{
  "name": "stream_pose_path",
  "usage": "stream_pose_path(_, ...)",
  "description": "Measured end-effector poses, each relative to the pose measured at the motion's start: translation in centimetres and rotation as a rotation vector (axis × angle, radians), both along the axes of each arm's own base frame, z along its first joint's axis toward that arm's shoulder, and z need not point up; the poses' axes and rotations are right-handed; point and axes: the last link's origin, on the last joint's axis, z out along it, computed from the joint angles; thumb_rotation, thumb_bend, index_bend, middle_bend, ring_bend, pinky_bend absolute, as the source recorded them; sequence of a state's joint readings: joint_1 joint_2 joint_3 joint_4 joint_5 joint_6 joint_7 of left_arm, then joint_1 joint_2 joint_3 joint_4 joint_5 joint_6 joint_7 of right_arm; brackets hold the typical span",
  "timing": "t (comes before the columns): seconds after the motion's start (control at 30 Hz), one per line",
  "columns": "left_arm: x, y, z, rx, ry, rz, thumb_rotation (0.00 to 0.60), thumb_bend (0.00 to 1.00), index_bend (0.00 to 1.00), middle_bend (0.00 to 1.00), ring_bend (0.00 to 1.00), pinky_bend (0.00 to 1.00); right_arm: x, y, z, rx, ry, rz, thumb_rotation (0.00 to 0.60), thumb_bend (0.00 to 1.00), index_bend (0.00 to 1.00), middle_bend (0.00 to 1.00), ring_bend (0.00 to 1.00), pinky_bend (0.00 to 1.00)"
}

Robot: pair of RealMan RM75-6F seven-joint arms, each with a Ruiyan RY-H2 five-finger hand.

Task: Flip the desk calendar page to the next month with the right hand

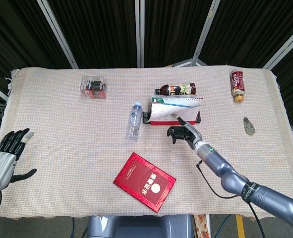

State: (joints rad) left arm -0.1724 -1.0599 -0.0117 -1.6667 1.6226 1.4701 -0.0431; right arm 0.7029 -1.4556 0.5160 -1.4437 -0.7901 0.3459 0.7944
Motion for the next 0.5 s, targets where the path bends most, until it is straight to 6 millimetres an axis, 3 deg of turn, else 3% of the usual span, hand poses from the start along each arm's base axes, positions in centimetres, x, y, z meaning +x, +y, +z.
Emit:
stream_pose_path(0.27,0.0,0.0,0.1,-0.004,-0.005,0.000,0.600,0.02,0.00,0.00,0.00,0.00,2.6,0.4,2.6,-0.067,0.002,0.082,0.600,0.48,0.21,0.51,0.67,0.56)
stream_pose_path(0.37,0.0,0.0,0.0,-0.004,-0.007,0.000,0.600,0.02,0.00,0.00,0.00,0.00,3.3,0.4,4.2,-0.125,0.013,0.111,0.600,0.48,0.23,0.44,0.59,0.48)
stream_pose_path(0.5,0.1,0.0,0.0,-0.004,-0.008,0.000,0.600,0.02,0.00,0.00,0.00,0.00,4.2,0.4,6.7,-0.226,0.024,0.140,0.600,0.48,0.24,0.32,0.41,0.36)
